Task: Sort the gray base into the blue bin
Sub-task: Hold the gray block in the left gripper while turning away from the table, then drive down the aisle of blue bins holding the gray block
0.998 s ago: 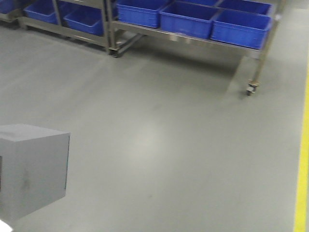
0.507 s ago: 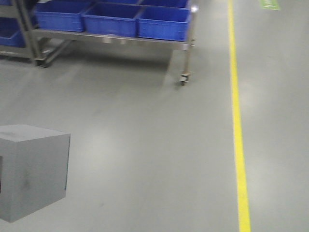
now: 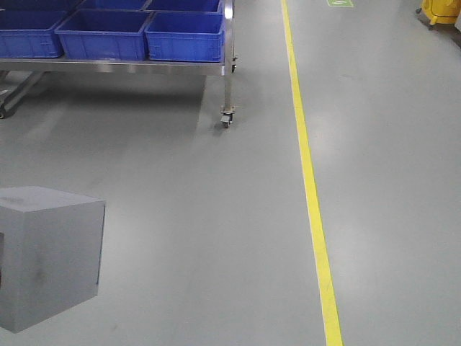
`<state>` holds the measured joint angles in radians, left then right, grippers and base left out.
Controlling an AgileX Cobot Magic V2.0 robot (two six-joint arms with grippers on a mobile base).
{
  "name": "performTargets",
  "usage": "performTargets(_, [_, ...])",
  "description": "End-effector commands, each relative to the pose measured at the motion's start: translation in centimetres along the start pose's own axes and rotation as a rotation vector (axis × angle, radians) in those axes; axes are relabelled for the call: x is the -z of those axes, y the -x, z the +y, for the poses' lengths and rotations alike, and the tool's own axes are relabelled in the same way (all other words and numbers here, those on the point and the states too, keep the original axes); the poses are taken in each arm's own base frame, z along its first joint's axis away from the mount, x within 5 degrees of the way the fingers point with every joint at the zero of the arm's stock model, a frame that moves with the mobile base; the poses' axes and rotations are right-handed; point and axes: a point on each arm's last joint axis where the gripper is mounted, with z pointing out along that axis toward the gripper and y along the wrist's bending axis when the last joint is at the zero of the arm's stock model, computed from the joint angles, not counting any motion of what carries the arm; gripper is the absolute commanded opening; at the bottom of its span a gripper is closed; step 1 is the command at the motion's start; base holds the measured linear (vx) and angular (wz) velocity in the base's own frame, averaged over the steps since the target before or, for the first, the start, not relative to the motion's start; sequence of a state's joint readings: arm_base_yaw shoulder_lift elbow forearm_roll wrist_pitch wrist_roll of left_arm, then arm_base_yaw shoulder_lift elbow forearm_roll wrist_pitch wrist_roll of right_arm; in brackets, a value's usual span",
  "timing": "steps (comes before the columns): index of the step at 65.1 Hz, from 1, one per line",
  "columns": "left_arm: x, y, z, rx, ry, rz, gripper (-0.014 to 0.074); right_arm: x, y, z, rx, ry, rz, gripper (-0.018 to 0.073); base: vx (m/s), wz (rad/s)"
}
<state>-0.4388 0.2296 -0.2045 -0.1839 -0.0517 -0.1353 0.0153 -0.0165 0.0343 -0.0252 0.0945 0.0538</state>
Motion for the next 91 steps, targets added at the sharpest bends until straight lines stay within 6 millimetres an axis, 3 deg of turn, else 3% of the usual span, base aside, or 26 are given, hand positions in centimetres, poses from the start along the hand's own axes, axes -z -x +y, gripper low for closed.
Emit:
performTargets(1, [-0.10, 1.86, -0.46, 0.013, -0.025, -0.124, 0.0004, 0.11, 0.88, 0.04, 0.013, 0.004, -0.089, -0.0004, 0.14, -0.12])
performTargets(91, [-0.10, 1.86, -0.46, 0.013, -0.025, -0.124, 0.0004, 0.11, 0.88, 0.04, 0.013, 0.004, -0.089, -0.0004, 0.31, 0.01])
